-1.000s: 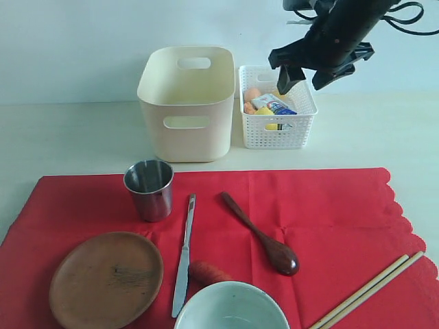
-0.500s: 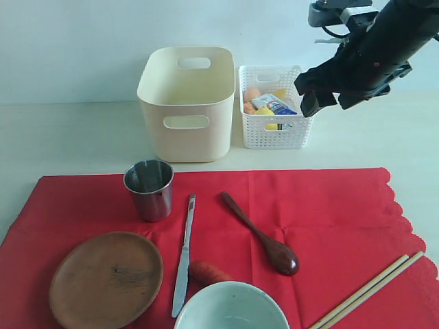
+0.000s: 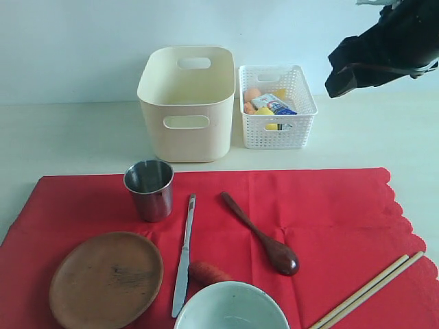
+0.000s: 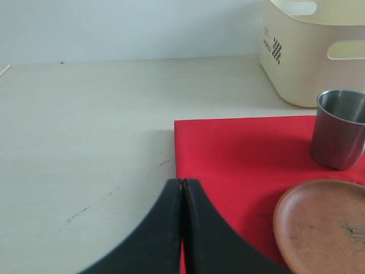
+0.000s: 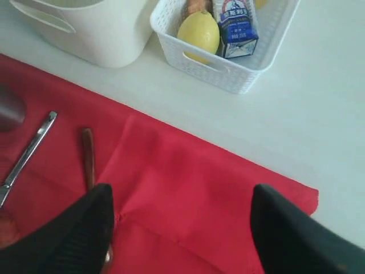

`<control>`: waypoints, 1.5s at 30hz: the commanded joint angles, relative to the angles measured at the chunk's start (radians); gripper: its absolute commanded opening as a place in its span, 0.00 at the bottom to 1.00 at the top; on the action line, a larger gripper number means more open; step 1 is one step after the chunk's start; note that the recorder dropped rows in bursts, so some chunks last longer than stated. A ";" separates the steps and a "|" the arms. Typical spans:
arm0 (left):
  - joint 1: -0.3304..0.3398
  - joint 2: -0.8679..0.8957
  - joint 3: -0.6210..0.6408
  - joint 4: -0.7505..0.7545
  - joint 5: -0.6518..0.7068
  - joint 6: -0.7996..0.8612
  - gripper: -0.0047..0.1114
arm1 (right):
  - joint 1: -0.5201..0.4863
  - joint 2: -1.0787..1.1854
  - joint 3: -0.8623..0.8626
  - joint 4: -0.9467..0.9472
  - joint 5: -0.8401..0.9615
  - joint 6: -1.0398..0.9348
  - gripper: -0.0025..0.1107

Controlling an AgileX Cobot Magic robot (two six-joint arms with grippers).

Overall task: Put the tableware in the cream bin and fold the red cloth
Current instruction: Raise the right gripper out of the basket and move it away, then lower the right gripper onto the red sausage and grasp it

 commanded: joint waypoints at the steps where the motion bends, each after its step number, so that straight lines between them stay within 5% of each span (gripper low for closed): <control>1: 0.000 -0.006 0.002 -0.010 -0.008 0.000 0.04 | 0.000 -0.012 0.012 0.100 -0.006 -0.104 0.59; 10: 0.000 -0.006 0.002 -0.010 -0.008 0.000 0.04 | 0.000 -0.009 0.012 0.101 0.032 -0.152 0.59; 18: 0.000 -0.006 0.002 -0.010 -0.008 0.000 0.04 | 0.000 0.055 0.012 0.221 0.046 -0.634 0.59; 27: 0.000 -0.006 0.002 -0.010 -0.008 0.000 0.04 | 0.027 0.187 0.012 0.428 0.089 -0.827 0.59; 38: 0.000 -0.006 0.002 -0.010 -0.008 0.000 0.04 | 0.332 0.296 0.012 0.238 0.160 -0.951 0.59; 45: 0.000 -0.006 0.002 -0.010 -0.008 0.000 0.04 | 0.425 0.416 0.012 0.165 0.155 -0.949 0.59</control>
